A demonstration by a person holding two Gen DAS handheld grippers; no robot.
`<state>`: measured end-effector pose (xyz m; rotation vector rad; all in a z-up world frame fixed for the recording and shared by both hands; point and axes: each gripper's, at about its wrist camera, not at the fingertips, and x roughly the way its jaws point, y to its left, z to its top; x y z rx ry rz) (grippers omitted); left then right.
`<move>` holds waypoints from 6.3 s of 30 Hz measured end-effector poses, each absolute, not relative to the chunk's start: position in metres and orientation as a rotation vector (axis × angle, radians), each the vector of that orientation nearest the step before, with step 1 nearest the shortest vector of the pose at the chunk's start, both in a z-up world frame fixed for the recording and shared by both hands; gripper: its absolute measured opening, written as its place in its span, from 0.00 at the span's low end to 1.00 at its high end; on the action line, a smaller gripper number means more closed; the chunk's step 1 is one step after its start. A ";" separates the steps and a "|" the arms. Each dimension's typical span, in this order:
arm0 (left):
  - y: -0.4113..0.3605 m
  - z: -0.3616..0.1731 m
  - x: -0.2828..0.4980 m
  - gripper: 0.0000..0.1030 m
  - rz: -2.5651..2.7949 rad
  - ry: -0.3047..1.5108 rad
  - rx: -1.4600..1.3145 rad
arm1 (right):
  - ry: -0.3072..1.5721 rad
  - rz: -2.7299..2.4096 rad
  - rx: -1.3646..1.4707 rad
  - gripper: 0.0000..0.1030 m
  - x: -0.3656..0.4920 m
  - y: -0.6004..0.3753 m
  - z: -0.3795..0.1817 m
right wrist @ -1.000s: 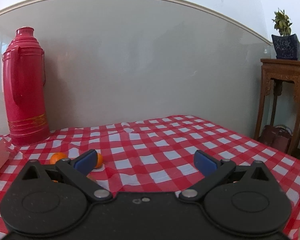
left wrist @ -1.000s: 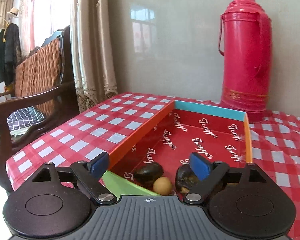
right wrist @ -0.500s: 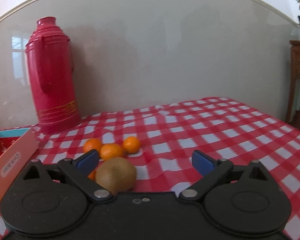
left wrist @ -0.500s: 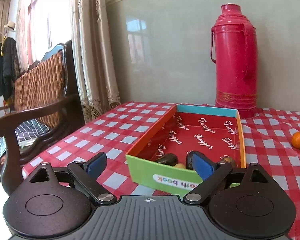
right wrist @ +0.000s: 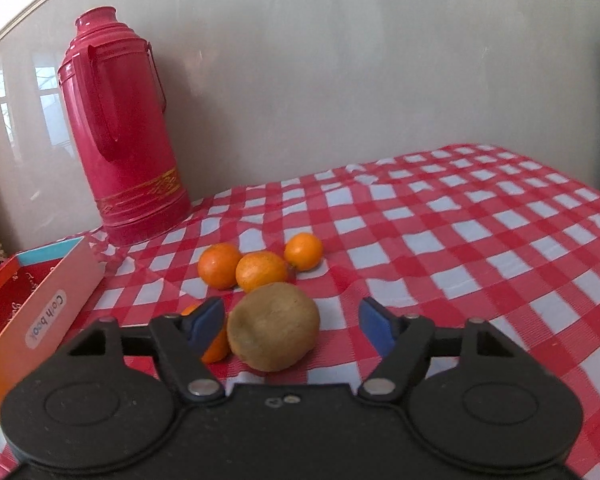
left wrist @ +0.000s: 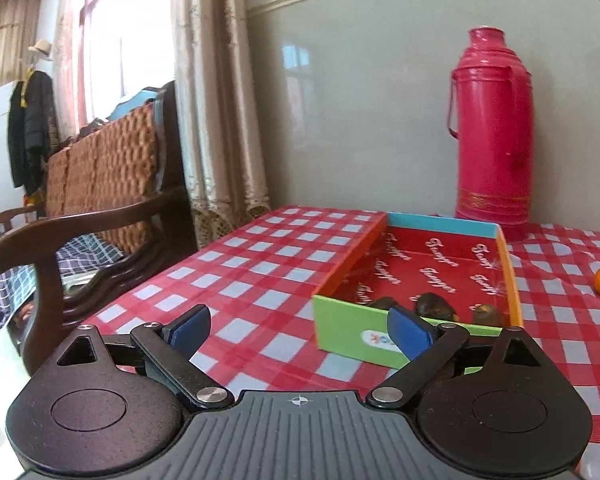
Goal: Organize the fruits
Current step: 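Reach the right tool to the brown kiwi and close on it, then carry the kiwi in the right tool into the box and release, then move the left tool back to the fruits and close on a tangerine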
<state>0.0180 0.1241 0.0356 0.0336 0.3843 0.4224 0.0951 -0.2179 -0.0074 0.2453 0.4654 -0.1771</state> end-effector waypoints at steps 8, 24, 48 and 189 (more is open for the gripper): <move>0.134 0.031 0.009 0.96 0.469 0.374 0.049 | 0.513 -0.152 0.335 0.52 0.106 -0.222 -0.016; 0.155 0.030 -0.002 1.00 0.538 0.347 0.020 | 0.460 -0.141 0.289 0.44 0.103 -0.208 -0.009; 0.226 0.017 -0.044 1.00 0.712 0.354 -0.023 | 0.286 0.290 0.216 0.44 0.098 -0.095 0.015; -0.137 -0.009 0.139 0.36 -0.201 0.552 0.214 | 0.254 -0.583 0.087 0.94 0.023 -0.319 0.011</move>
